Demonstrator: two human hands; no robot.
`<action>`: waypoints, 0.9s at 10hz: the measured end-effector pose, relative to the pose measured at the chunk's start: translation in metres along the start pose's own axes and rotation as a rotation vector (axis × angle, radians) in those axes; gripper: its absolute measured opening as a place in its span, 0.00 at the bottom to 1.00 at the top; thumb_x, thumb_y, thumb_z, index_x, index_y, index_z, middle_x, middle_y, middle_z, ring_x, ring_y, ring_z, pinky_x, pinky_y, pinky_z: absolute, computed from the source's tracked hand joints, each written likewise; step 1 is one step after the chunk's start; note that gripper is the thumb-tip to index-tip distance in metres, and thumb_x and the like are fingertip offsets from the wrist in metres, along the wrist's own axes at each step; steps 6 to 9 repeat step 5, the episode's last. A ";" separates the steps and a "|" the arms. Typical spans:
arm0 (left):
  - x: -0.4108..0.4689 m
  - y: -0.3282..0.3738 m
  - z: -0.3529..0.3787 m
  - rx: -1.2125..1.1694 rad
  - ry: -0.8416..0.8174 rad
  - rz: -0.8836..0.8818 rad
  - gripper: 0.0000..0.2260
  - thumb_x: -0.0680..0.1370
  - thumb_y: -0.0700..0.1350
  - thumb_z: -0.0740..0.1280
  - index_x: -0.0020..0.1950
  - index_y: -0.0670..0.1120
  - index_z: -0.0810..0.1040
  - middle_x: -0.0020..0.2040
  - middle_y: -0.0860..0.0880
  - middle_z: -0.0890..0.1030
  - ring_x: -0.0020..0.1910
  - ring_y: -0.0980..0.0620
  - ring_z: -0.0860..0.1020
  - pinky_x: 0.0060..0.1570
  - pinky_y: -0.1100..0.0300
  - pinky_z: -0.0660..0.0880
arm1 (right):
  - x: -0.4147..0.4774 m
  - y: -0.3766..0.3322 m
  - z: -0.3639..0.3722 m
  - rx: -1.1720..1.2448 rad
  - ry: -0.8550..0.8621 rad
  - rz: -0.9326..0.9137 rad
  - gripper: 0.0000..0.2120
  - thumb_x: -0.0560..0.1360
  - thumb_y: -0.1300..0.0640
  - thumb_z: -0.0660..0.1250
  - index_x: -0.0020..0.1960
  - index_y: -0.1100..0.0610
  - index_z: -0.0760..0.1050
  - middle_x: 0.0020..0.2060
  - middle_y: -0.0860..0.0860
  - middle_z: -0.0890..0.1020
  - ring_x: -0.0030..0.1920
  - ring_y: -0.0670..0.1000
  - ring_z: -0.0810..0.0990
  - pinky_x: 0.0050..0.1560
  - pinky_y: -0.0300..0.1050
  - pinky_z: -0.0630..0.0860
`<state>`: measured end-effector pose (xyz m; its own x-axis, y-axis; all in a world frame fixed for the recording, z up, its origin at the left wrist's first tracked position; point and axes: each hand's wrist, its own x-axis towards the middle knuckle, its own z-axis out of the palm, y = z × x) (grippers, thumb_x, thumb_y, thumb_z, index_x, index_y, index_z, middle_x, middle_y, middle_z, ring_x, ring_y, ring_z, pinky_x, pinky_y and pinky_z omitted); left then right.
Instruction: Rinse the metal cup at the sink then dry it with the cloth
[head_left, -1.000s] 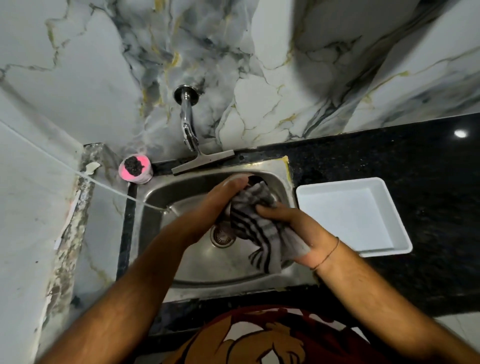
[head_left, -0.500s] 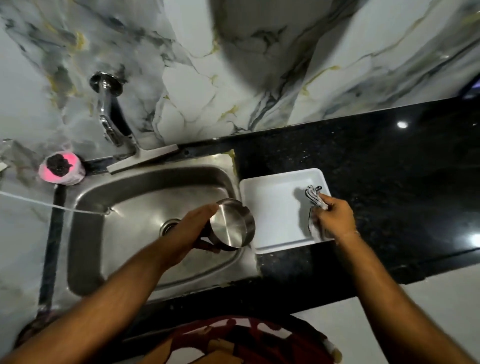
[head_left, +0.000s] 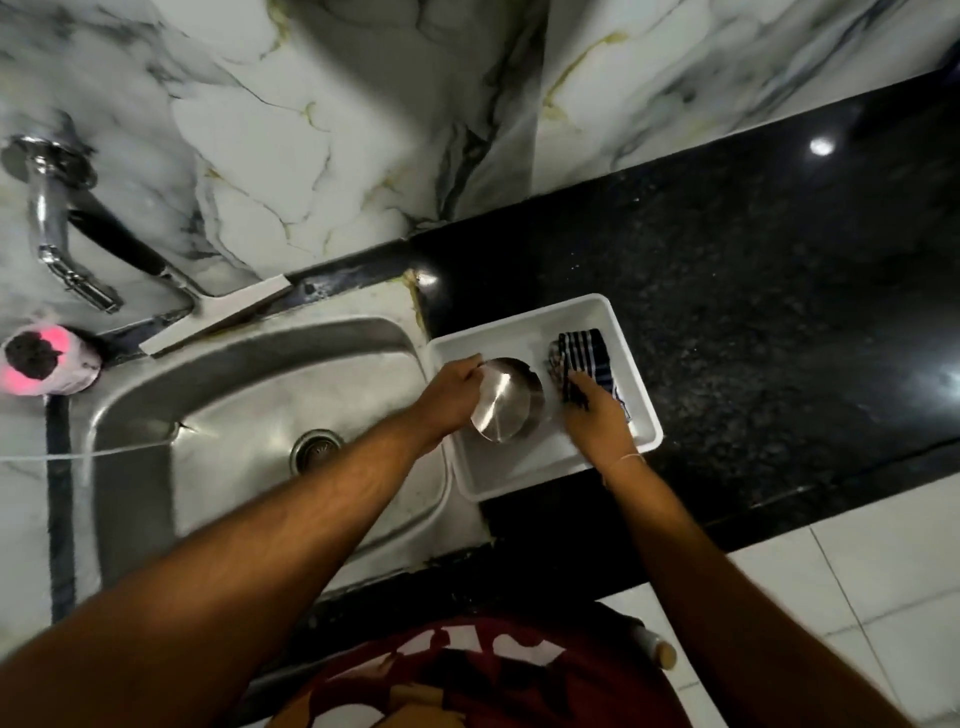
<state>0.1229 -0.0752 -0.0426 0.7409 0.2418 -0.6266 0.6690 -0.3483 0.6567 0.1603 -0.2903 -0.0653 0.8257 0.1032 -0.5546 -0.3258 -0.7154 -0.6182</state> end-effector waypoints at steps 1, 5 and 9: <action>0.017 0.005 0.014 0.063 -0.002 -0.077 0.19 0.89 0.36 0.58 0.79 0.35 0.74 0.79 0.35 0.75 0.76 0.37 0.75 0.72 0.50 0.74 | 0.002 0.003 -0.008 0.046 0.051 0.024 0.23 0.82 0.70 0.62 0.74 0.58 0.79 0.68 0.61 0.84 0.69 0.63 0.81 0.71 0.47 0.73; -0.040 -0.039 -0.050 0.434 0.357 0.272 0.23 0.86 0.42 0.64 0.83 0.49 0.73 0.77 0.43 0.80 0.73 0.39 0.78 0.71 0.42 0.78 | -0.011 -0.071 0.043 -0.425 0.055 -0.448 0.32 0.85 0.54 0.65 0.86 0.57 0.60 0.87 0.57 0.56 0.87 0.60 0.52 0.87 0.57 0.51; -0.040 -0.039 -0.050 0.434 0.357 0.272 0.23 0.86 0.42 0.64 0.83 0.49 0.73 0.77 0.43 0.80 0.73 0.39 0.78 0.71 0.42 0.78 | -0.011 -0.071 0.043 -0.425 0.055 -0.448 0.32 0.85 0.54 0.65 0.86 0.57 0.60 0.87 0.57 0.56 0.87 0.60 0.52 0.87 0.57 0.51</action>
